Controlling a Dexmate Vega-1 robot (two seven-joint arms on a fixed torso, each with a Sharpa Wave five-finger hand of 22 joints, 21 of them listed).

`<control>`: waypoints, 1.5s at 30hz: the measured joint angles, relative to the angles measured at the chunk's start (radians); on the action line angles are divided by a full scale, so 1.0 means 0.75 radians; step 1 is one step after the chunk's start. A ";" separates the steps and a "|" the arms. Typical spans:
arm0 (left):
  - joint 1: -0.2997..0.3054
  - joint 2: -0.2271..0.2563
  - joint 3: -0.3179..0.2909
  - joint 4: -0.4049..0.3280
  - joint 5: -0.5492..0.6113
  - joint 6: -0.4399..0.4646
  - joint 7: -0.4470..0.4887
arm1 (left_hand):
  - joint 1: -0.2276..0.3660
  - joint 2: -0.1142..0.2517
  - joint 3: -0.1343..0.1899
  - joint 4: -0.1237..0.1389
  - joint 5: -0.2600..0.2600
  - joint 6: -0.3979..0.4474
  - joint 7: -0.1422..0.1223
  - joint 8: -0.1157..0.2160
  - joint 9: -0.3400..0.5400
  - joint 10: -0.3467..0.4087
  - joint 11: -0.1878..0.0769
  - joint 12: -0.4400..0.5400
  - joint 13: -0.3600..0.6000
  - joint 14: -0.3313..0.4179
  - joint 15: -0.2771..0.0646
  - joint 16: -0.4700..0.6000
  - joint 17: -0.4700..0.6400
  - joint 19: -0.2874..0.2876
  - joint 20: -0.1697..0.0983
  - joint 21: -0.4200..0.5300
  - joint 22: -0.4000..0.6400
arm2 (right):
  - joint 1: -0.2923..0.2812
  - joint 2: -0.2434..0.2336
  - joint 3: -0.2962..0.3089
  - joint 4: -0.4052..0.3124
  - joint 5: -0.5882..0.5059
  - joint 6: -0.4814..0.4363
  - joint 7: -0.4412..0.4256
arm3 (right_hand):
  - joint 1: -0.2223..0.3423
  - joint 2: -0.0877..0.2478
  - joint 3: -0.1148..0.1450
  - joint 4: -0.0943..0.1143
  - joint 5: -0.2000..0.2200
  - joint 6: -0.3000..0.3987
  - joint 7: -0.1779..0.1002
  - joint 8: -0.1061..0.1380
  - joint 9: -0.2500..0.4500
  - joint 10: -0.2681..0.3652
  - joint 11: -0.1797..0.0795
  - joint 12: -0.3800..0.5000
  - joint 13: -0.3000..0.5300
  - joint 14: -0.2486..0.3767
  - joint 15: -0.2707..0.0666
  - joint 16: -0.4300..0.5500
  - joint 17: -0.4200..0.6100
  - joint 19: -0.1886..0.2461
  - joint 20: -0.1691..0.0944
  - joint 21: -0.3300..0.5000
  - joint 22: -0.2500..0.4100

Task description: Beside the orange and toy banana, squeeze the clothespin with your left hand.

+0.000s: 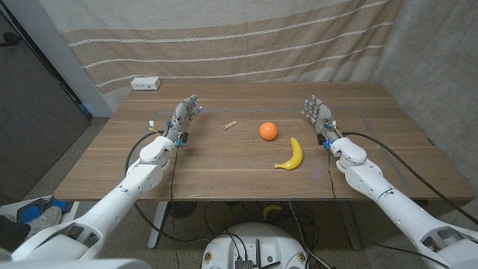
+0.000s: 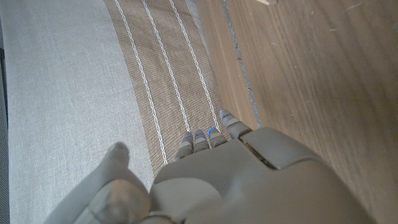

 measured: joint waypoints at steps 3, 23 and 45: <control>-0.005 0.056 -0.026 0.082 0.000 -0.011 -0.029 | 0.000 0.000 0.000 0.000 0.000 -0.001 -0.001 0.000 0.000 0.000 0.000 0.000 0.000 0.000 0.000 0.000 0.000 0.000 0.000 0.000 0.000 | -0.021 0.001 -0.008 -0.054 -0.018 -0.010 -0.044 | 0.000 0.000 0.001 -0.001 0.000 0.000 0.000 0.000 0.000 0.000 0.000 0.000 0.000 0.000 0.000 0.000 0.000 0.000 0.000 0.000 0.000; -0.041 0.088 -0.010 0.071 0.112 -0.037 0.028 | 0.000 0.000 -0.014 -0.022 0.000 0.017 -0.031 0.005 0.006 0.008 0.007 0.006 0.000 0.066 0.055 0.015 0.000 0.057 0.101 0.010 0.006 | -0.009 0.020 -0.017 -0.045 -0.030 0.029 -0.056 | 0.016 0.002 0.003 -0.011 0.000 0.026 0.002 0.006 0.000 0.026 0.012 0.000 0.000 0.018 0.012 0.000 -0.004 0.019 0.019 0.000 0.000; -0.053 0.149 0.019 -0.095 0.379 0.032 0.299 | -0.007 0.007 -0.019 -0.063 0.000 0.074 -0.050 0.020 0.006 0.075 0.031 0.026 0.000 0.139 0.081 0.015 0.000 0.092 0.141 0.010 0.012 | 0.021 0.036 -0.010 0.025 -0.007 0.058 -0.021 | 0.016 0.002 0.006 -0.026 0.000 0.041 0.002 0.006 0.000 0.040 0.012 0.010 -0.001 0.039 0.019 0.005 -0.010 0.028 0.029 0.000 0.006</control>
